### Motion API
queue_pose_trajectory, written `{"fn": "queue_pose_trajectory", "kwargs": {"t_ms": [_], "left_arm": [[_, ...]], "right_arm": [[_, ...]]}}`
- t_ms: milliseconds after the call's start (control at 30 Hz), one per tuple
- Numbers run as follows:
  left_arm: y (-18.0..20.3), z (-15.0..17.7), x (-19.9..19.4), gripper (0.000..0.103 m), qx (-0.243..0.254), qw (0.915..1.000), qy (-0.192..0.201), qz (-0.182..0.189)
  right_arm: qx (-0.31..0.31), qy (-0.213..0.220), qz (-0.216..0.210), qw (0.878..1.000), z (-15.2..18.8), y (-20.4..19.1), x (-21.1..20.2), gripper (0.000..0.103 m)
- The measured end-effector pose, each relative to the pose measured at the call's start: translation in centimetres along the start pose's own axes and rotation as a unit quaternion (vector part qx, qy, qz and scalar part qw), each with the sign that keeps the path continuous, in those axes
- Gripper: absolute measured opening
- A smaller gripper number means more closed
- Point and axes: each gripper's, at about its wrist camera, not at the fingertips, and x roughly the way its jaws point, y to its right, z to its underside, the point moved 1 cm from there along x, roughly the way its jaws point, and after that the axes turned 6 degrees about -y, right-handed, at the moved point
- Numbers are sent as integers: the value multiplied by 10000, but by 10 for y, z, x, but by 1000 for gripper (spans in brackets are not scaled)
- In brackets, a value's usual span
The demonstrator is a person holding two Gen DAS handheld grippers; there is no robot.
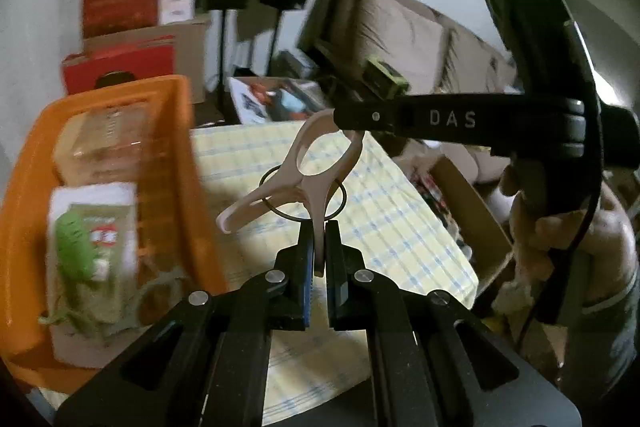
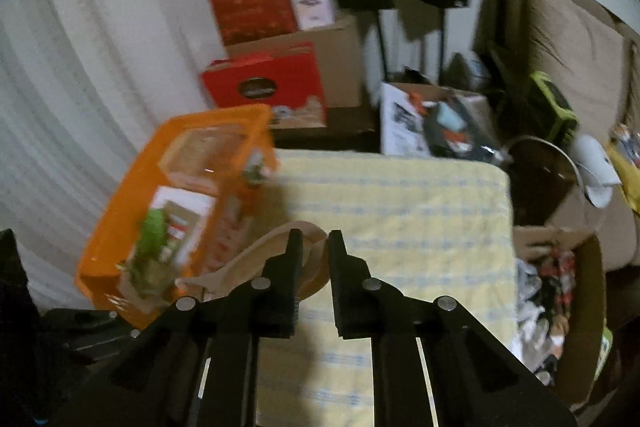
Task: Organize objects
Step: 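Carry the pink clothespin with the left gripper over the basket and lower it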
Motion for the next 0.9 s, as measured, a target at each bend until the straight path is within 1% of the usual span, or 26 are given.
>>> {"fn": "queue_pose_trajectory", "kwargs": {"t_ms": [233,400,667,733,900], "left_arm": [[-56,6,-25,5,-659,9970,316,-272],[-84,15,-30,5,-1037,9926,395,-501],[-102,22,-11,5,-1498,9853,258,-783],[-105,22,-5,5,-1634,9830,193,-809],[-106,18,9,5,-1800,9797,61,-879]], "right_arm": [[-134,-133,-487,9986,-23,-49,33,12],[-244,-259,-626,9974,-31,-78,60,12],[-322,-546,-619,9961,-37,-93,97,12],[-366,-629,-559,9958,-37,-93,107,12],[-420,-721,-411,9957,-39,-91,125,12]]}}
